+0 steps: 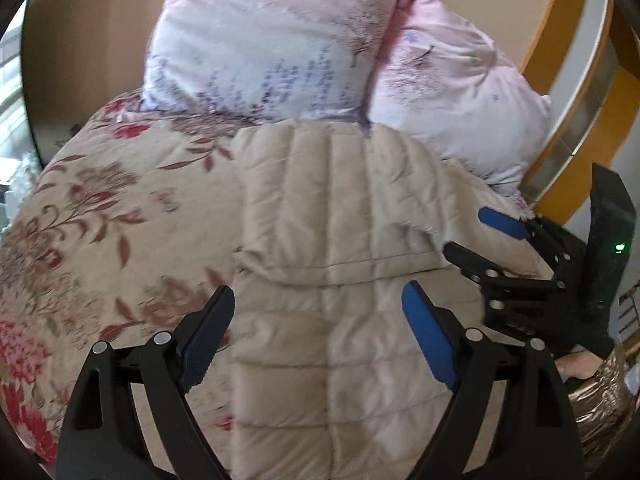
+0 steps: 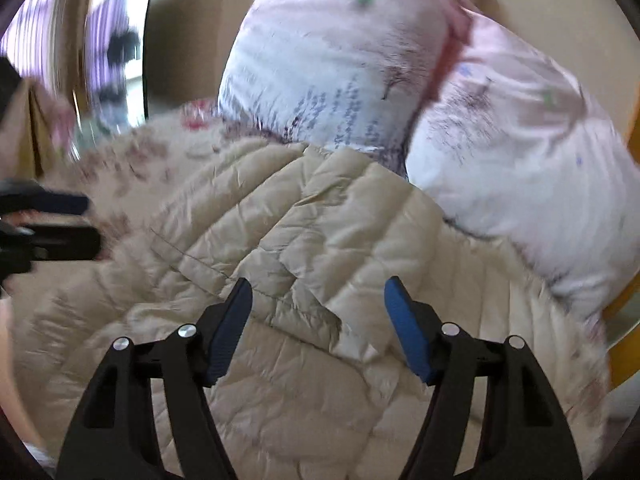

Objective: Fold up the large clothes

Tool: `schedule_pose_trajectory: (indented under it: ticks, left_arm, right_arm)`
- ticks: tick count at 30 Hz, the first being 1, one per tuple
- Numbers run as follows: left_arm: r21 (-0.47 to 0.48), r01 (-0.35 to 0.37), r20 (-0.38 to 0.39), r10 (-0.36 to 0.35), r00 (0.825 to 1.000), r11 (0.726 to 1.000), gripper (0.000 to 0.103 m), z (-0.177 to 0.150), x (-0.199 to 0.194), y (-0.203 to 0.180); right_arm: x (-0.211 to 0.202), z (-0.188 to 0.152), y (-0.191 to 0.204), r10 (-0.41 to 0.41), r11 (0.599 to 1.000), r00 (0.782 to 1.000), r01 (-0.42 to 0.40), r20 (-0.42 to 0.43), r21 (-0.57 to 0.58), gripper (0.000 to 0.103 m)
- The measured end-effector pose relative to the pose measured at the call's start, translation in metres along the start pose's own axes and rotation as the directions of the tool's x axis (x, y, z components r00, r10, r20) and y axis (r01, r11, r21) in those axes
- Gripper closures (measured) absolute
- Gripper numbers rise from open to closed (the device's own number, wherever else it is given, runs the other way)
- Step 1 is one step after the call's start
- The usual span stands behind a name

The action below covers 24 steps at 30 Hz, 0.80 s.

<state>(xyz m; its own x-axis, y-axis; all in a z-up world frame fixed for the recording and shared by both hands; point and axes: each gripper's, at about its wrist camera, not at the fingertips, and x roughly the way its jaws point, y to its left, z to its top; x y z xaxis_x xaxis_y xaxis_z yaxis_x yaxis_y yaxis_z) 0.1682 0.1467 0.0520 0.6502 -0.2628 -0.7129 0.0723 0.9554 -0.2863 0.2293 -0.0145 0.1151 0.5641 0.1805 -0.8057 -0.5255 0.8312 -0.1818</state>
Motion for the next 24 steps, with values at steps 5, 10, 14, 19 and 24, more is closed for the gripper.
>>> schedule_pose_trajectory:
  ticks: [5,10,14,19,24]
  left_arm:
    - [-0.042,-0.030,-0.004,0.030,1.000,0.999,0.016,-0.022,-0.004,0.021]
    - [-0.078,-0.009,-0.025,0.007,1.000,0.997,0.016,-0.041,-0.007,0.043]
    - [-0.100,0.024,-0.042,-0.028,0.999,0.995,0.016,-0.056,-0.010,0.059]
    - [-0.082,0.082,-0.050,-0.087,0.995,0.993,0.016,-0.066,-0.015,0.064]
    - [-0.046,0.105,-0.065,-0.108,0.992,0.993,0.016,-0.072,-0.018,0.059]
  right_arm:
    - [0.034,-0.001,-0.009,-0.088,0.994,0.994,0.093,-0.065,0.065,0.098]
    - [-0.005,-0.021,-0.076,-0.033,0.914,0.998,0.012,0.044,0.405,0.100]
    - [-0.033,-0.062,-0.134,0.053,0.747,0.994,-0.105,0.098,0.656,0.100]
    - [-0.023,-0.114,-0.180,0.252,0.509,0.958,-0.254,0.140,0.823,0.052]
    - [-0.004,-0.124,-0.198,0.250,0.431,0.961,-0.220,0.119,0.875,0.048]
